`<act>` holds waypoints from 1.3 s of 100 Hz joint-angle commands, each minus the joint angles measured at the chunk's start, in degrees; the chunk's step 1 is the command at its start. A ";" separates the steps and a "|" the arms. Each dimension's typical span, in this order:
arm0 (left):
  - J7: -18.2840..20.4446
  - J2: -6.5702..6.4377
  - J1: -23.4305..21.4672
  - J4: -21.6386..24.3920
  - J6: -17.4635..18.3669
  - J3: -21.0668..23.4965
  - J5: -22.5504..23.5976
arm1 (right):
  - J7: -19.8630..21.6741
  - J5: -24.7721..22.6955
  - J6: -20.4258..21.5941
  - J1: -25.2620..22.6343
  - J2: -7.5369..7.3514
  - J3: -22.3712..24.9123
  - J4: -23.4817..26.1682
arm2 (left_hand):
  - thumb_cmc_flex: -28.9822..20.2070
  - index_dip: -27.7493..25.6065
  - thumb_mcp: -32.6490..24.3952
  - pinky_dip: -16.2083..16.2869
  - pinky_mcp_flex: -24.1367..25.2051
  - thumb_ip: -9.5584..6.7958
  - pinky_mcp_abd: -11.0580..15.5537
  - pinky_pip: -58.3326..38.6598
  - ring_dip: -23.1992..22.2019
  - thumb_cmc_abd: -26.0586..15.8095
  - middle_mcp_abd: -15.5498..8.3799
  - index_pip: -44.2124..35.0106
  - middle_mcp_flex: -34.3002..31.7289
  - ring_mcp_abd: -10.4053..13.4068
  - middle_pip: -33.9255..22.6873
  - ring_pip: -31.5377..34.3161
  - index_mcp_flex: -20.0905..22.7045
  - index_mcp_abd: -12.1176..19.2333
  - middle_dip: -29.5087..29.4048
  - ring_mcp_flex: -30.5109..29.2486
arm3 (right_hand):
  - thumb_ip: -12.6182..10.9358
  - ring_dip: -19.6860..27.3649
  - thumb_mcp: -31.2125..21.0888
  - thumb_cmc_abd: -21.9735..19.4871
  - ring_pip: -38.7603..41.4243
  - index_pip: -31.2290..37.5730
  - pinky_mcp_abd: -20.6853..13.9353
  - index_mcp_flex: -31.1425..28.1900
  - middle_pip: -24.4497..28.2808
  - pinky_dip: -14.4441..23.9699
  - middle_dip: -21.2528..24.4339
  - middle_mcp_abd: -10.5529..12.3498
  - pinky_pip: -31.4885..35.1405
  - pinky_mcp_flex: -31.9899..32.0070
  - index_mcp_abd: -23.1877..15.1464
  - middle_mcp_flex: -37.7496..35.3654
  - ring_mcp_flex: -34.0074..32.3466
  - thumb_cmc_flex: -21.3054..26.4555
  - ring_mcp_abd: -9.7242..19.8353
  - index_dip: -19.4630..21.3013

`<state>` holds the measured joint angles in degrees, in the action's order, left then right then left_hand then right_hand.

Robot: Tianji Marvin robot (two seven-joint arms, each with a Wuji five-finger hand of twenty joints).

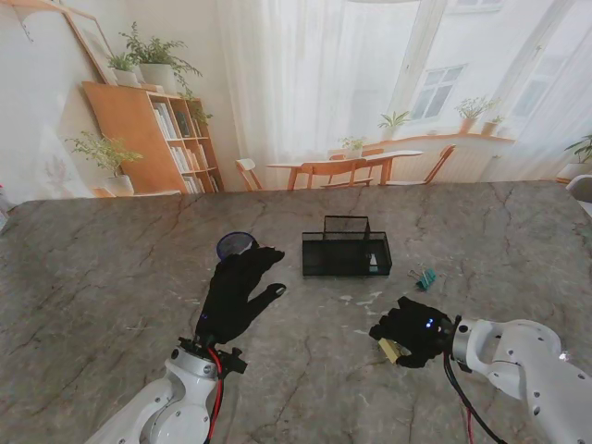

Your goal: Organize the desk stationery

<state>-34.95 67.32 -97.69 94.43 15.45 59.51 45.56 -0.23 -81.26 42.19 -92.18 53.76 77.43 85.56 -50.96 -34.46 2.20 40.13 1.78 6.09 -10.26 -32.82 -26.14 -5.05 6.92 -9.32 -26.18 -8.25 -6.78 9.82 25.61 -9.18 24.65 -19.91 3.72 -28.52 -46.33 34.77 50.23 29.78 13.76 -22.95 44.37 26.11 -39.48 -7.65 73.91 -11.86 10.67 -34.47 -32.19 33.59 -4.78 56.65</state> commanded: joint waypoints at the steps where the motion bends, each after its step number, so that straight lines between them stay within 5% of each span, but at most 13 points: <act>1: -0.17 0.19 -0.34 0.31 0.05 -0.21 0.04 | 2.50 0.22 0.06 -1.02 0.01 0.19 -0.54 | -0.76 -0.62 0.83 -0.78 0.06 -2.33 -0.30 1.32 -0.09 -3.29 -1.29 -0.71 -0.81 1.60 0.14 -0.03 0.75 1.30 0.16 -1.31 | 1.39 -1.21 -1.37 0.29 0.80 4.08 0.92 -4.02 1.73 1.37 1.24 1.00 1.53 -0.41 -3.75 -1.27 -0.76 0.37 0.78 -3.94; 27: 0.06 0.16 -0.42 0.54 -0.09 -0.21 0.00 | 2.83 1.61 -0.33 -0.68 0.22 -0.34 -1.19 | -0.90 -0.61 0.78 -0.75 0.04 -2.34 -0.30 1.30 -0.11 -3.31 -1.28 -0.71 -0.80 1.62 0.14 0.02 0.77 1.20 0.17 -1.41 | 0.83 0.02 -0.91 -0.91 -0.76 10.29 -0.04 -8.45 -2.34 1.33 4.53 3.22 1.77 -6.17 -8.95 -8.06 -6.37 2.50 2.40 -5.32; 38: 0.05 0.15 -0.47 0.60 -0.14 -0.18 0.05 | 1.88 1.68 -0.65 -0.39 0.24 -0.67 -1.73 | -0.87 -0.62 0.82 -0.74 0.03 -2.32 -0.32 1.28 -0.13 -3.30 -1.34 -0.73 -0.85 1.56 0.12 0.05 0.79 1.27 0.17 -1.48 | 5.75 0.86 -0.77 1.96 -1.24 20.82 -1.01 -8.61 -3.33 0.90 4.84 5.28 2.18 -10.51 -13.13 -13.02 -10.72 7.23 4.00 -15.26; 59: 0.33 0.14 -0.50 0.72 -0.27 -0.17 -0.11 | -0.03 2.23 -0.82 0.25 0.35 -1.00 -2.81 | -0.98 -0.61 0.79 -0.73 0.06 -2.32 -0.31 1.28 -0.15 -3.43 -1.22 -0.73 -0.78 1.52 0.15 0.06 0.82 1.19 0.16 -1.44 | 6.76 1.45 -1.43 3.74 -0.44 29.87 -2.16 -9.76 -5.19 0.02 3.18 7.47 3.03 -16.05 -18.37 -19.96 -16.27 11.26 6.27 -21.55; 130: 1.05 -0.02 -0.66 1.08 -0.64 -0.03 -0.01 | -0.15 7.35 -2.35 1.17 1.52 -0.70 -3.34 | -1.19 -0.62 0.82 -0.71 0.05 -2.29 -0.31 1.22 -0.20 -3.52 -1.28 -0.76 -0.78 1.55 0.14 0.11 0.85 1.30 0.17 -1.49 | 5.79 4.43 -3.18 4.19 0.64 31.41 -3.98 -14.73 -6.65 -1.61 2.83 9.97 3.25 -21.57 -22.94 -26.97 -22.61 11.15 8.57 -23.51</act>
<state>-33.92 67.24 -98.06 95.32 14.99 59.64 45.56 -1.10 -74.09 40.08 -90.77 54.97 76.73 82.33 -50.96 -34.46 2.20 40.13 1.78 6.09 -10.27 -32.80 -26.14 -5.05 6.92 -9.32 -26.70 -8.25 -6.90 9.82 25.62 -9.18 24.65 -19.92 11.73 -24.74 -41.83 44.30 49.71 47.76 10.57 -28.92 36.51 25.37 -35.83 -1.34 75.18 -32.65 0.66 -58.03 -53.88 37.38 0.83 31.02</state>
